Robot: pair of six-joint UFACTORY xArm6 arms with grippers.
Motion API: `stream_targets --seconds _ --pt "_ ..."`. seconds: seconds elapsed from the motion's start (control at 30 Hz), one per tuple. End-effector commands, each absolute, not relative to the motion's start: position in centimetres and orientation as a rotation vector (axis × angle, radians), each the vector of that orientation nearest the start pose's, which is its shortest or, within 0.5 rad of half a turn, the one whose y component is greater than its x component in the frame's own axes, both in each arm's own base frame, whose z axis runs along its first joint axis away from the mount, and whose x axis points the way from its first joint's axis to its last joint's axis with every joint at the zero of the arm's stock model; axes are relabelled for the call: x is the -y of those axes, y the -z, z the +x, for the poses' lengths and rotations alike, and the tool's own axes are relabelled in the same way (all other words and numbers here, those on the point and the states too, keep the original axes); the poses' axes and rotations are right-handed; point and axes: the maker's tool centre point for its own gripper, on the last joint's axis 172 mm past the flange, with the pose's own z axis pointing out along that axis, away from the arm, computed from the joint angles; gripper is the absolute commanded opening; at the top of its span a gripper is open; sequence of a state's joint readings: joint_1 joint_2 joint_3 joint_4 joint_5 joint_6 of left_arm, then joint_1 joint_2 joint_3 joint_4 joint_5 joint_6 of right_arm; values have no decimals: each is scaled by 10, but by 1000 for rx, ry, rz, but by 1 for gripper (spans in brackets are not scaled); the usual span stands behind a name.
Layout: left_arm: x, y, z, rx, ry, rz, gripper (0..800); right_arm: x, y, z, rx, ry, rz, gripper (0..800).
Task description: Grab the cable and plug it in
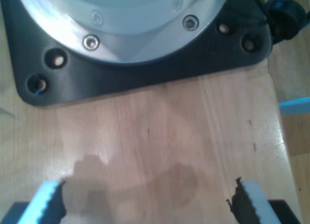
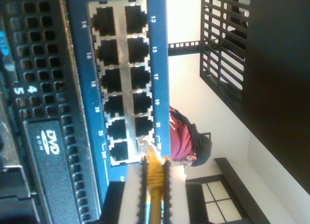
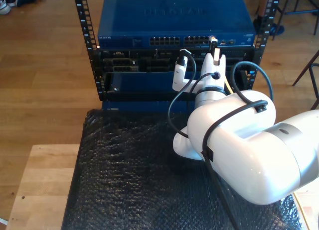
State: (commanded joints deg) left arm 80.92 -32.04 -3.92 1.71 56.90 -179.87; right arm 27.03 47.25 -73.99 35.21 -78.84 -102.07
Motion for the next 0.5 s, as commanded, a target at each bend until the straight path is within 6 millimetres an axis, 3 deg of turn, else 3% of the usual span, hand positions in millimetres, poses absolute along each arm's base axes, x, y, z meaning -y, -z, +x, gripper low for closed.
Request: stream_targets --seconds 0.5 --pt "-132 -27 16 -2621 381 -2184 800 -154 -270 664 -949 -1220 1163 0"
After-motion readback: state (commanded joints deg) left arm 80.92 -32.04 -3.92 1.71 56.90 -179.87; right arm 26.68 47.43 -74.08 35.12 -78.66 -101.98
